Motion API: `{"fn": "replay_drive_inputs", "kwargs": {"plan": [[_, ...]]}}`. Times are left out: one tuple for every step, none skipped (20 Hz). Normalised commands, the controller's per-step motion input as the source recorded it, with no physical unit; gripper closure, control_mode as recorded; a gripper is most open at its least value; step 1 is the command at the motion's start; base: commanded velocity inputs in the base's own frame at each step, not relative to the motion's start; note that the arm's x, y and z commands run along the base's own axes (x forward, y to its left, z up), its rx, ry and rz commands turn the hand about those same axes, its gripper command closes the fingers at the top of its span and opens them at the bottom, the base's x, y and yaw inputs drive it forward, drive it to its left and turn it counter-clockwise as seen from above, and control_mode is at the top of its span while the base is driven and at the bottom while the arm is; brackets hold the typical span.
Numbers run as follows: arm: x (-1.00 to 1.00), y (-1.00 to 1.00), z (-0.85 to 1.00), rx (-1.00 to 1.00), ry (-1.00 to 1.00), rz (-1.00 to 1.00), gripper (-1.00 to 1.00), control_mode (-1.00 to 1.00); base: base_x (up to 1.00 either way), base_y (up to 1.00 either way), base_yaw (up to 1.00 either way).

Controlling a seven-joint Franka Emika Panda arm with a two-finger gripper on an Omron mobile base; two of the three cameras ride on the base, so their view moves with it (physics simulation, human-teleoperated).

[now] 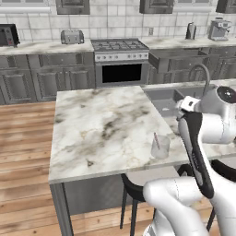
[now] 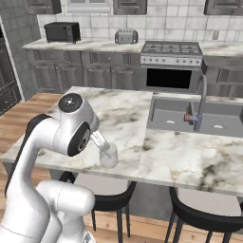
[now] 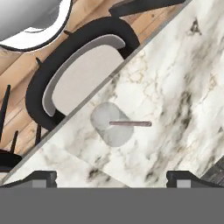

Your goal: Take a straw from the drawer in front and place it inside the glass cup on the dining counter.

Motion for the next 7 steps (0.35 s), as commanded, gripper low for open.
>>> {"fn": "replay_drive_inputs", "kwargs": {"plan": [[-0.85, 0.14, 0.12, -0.21, 0.01, 0.0, -1.0, -1.0, 0.0, 0.0, 0.0], [-0.82, 0.14, 0.14, -0.21, 0.04, 0.0, -1.0, -1.0, 0.0, 0.0, 0.0], [-0.79, 0.09, 0.18, -0.18, 0.07, 0.0, -1.0, -1.0, 0.0, 0.0, 0.0], [-0.74, 0.08, 0.19, -0.17, 0.09, 0.0, -1.0, -1.0, 0.0, 0.0, 0.0], [-0.69, 0.06, 0.2, -0.13, 0.14, 0.0, -1.0, -1.0, 0.0, 0.0, 0.0], [-0.64, 0.04, 0.22, -0.11, 0.16, 0.0, -1.0, -1.0, 0.0, 0.0, 0.0], [-0.61, 0.01, 0.24, -0.09, 0.19, 0.0, -1.0, -1.0, 0.0, 0.0, 0.0]]}}
